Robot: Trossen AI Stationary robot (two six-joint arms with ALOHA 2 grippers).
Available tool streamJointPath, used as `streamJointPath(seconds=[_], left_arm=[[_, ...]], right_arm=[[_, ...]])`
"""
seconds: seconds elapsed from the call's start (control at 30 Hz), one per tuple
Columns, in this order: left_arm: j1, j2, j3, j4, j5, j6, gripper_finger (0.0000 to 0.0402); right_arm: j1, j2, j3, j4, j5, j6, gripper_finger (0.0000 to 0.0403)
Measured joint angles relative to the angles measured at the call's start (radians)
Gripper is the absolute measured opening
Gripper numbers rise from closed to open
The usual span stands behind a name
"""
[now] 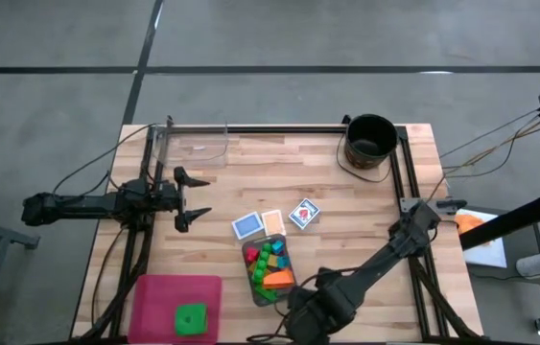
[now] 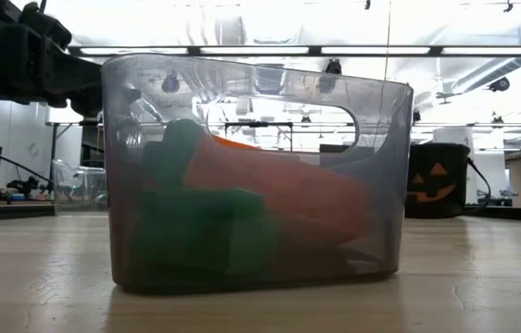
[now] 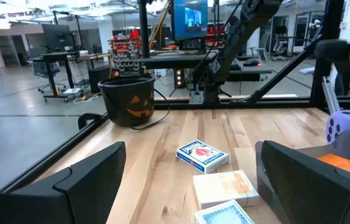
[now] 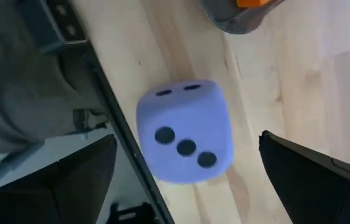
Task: Pick & Place Toys
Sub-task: Put the blue die into the pink bin
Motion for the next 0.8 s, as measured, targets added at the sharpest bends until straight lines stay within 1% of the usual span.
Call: streamJointPath(seconds=[0.1, 0.27, 0.5, 0.67, 0.8], left_arm=[[0.0, 0.0, 0.0, 0.005, 0.0, 0.008, 0.0377], [0.0, 0.0, 0.0, 0.022, 0.004, 0.027, 0.0377], [0.0, 0.0, 0.0, 0.031, 0.004, 0.036, 0.0377], [0.0, 0.0, 0.0, 0.035, 0.004, 0.036, 0.0377], [0.0, 0.0, 0.0, 0.035, 0.004, 0.036, 0.0377]], right_arm=[[0.018, 0.002, -0.029, -0.004, -0.016, 0.041, 0.0387], [0.06, 0.006, -0.068, -0.016, -0.016, 0.062, 0.0387], [0.083, 0.025, -0.103, -0.019, 0.029, 0.062, 0.0387], [0.088, 0.026, -0.128, 0.021, 0.033, 0.048, 0.0387], [0.09, 0.026, -0.13, 0.041, 0.056, 0.046, 0.0387]])
